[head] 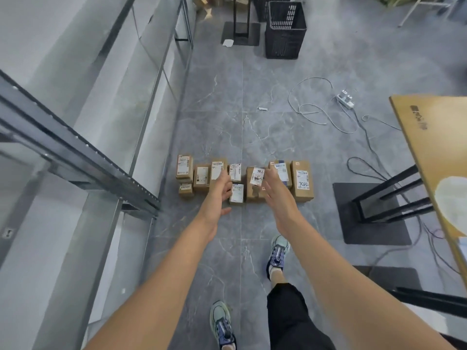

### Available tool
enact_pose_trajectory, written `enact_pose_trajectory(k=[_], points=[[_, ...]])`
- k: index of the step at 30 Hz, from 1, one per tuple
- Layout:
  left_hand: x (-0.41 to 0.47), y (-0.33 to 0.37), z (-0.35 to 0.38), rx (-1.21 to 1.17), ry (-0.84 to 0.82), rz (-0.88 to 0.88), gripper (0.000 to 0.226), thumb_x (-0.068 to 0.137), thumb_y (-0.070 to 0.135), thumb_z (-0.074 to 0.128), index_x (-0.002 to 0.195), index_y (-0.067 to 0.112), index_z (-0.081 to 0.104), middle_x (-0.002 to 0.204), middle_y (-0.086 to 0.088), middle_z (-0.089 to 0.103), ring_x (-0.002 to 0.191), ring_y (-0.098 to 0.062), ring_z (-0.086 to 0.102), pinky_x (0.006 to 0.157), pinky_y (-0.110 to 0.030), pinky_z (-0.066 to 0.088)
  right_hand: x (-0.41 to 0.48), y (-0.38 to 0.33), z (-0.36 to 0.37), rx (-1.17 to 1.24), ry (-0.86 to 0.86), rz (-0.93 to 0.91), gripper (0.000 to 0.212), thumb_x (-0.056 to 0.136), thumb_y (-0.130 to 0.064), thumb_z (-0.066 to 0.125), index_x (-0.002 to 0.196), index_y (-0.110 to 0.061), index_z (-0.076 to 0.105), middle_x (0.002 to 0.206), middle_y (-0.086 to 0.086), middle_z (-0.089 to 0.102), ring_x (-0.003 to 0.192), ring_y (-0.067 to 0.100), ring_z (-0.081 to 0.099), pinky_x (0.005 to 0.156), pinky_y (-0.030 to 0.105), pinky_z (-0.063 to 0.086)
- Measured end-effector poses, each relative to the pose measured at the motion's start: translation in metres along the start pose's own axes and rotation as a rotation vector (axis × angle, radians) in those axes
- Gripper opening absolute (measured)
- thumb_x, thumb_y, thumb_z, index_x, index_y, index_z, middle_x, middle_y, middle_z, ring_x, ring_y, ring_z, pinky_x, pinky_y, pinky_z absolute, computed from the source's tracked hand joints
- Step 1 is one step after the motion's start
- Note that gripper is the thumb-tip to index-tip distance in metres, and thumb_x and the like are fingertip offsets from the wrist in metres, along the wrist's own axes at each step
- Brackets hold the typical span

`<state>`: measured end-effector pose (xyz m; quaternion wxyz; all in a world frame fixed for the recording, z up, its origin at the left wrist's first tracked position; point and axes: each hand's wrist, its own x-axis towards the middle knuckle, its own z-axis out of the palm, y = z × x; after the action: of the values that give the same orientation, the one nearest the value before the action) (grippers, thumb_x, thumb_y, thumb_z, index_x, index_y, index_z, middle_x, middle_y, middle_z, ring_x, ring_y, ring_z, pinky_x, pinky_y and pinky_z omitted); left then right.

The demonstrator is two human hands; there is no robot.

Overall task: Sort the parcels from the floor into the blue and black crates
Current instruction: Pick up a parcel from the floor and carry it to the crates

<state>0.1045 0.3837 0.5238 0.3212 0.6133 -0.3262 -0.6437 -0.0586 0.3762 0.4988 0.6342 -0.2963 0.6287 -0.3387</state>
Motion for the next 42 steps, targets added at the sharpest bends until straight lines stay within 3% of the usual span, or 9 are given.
enact_pose_trajectory(k=[2, 5, 16, 22, 25, 29, 35, 39, 42], points=[[0.029, 0.002, 0.011, 0.011, 0.006, -0.028, 0.069, 0.102, 0.066, 0.03, 0.157, 0.025, 0.038, 0.157, 0.003, 0.045, 0.141, -0.014, 0.044, 0.116, -0.049, 0.037, 0.032, 0.001, -0.014, 0.025, -0.003, 0.03, 0.076, 0.096, -0.08, 0.042, 0.158, -0.036, 0.043, 0.165, -0.01, 0.04, 0.152, 0.012, 0.036, 0.129, 0.047, 0.023], [0.093, 0.005, 0.036, 0.023, 0.039, -0.094, 0.068, 0.102, 0.066, 0.03, 0.156, 0.026, 0.039, 0.157, 0.004, 0.045, 0.14, -0.013, 0.045, 0.115, -0.047, 0.038, 0.096, -0.001, -0.044, 0.051, -0.01, 0.091, 0.076, 0.101, -0.074, 0.038, 0.164, -0.032, 0.031, 0.169, -0.008, 0.032, 0.156, 0.015, 0.029, 0.129, 0.048, 0.021], [0.296, -0.045, 0.081, 0.054, 0.118, -0.343, 0.07, 0.102, 0.066, 0.031, 0.158, 0.025, 0.035, 0.16, -0.001, 0.041, 0.143, -0.017, 0.042, 0.117, -0.051, 0.035, 0.306, 0.038, -0.115, -0.068, -0.015, 0.262, 0.076, 0.102, -0.075, 0.031, 0.165, -0.032, 0.029, 0.172, -0.006, 0.028, 0.157, 0.016, 0.027, 0.129, 0.046, 0.021], [0.417, -0.116, 0.081, 0.083, 0.096, -0.451, 0.069, 0.103, 0.064, 0.031, 0.158, 0.023, 0.037, 0.16, -0.001, 0.041, 0.143, -0.018, 0.042, 0.106, -0.043, 0.037, 0.422, 0.106, -0.111, -0.077, 0.032, 0.351, 0.072, 0.104, -0.071, 0.031, 0.164, -0.031, 0.032, 0.17, -0.005, 0.031, 0.156, 0.02, 0.03, 0.127, 0.048, 0.024], [0.48, -0.156, 0.078, 0.102, 0.064, -0.493, 0.07, 0.103, 0.065, 0.029, 0.159, 0.022, 0.034, 0.162, -0.002, 0.038, 0.146, -0.018, 0.038, 0.113, -0.046, 0.033, 0.478, 0.146, -0.105, -0.071, 0.051, 0.411, 0.068, 0.106, -0.069, 0.029, 0.162, -0.032, 0.037, 0.169, -0.004, 0.033, 0.154, 0.018, 0.031, 0.125, 0.045, 0.024], [0.557, -0.204, 0.077, 0.102, 0.041, -0.539, 0.07, 0.104, 0.064, 0.029, 0.161, 0.023, 0.029, 0.165, -0.004, 0.033, 0.15, -0.02, 0.032, 0.122, -0.05, 0.026, 0.548, 0.199, -0.103, -0.043, 0.112, 0.454, 0.073, 0.103, -0.073, 0.03, 0.163, -0.032, 0.034, 0.172, -0.002, 0.028, 0.158, 0.021, 0.026, 0.128, 0.05, 0.021], [0.636, -0.263, 0.08, 0.067, 0.045, -0.598, 0.059, 0.109, 0.055, 0.027, 0.158, 0.024, 0.034, 0.161, 0.003, 0.04, 0.147, -0.015, 0.035, 0.111, -0.035, 0.029, 0.621, 0.256, -0.097, -0.076, 0.199, 0.489, 0.065, 0.105, -0.07, 0.028, 0.158, -0.036, 0.041, 0.165, -0.006, 0.042, 0.152, 0.019, 0.035, 0.127, 0.049, 0.022], [0.67, -0.293, 0.082, 0.046, 0.052, -0.604, 0.058, 0.109, 0.055, 0.028, 0.16, 0.028, 0.03, 0.162, 0.003, 0.038, 0.142, -0.01, 0.036, 0.101, -0.029, 0.026, 0.648, 0.279, -0.096, -0.127, 0.227, 0.464, 0.055, 0.113, -0.053, 0.025, 0.159, -0.027, 0.04, 0.134, -0.015, 0.048, 0.121, 0.003, 0.039, 0.104, 0.029, 0.027], [0.684, -0.316, 0.082, 0.045, 0.047, -0.606, 0.06, 0.106, 0.061, 0.029, 0.159, 0.033, 0.03, 0.163, 0.005, 0.037, 0.148, -0.015, 0.032, 0.11, -0.032, 0.023, 0.662, 0.297, -0.094, -0.151, 0.226, 0.451, 0.058, 0.113, -0.054, 0.024, 0.16, -0.024, 0.037, 0.154, -0.009, 0.045, 0.131, 0.007, 0.04, 0.103, 0.03, 0.028]])
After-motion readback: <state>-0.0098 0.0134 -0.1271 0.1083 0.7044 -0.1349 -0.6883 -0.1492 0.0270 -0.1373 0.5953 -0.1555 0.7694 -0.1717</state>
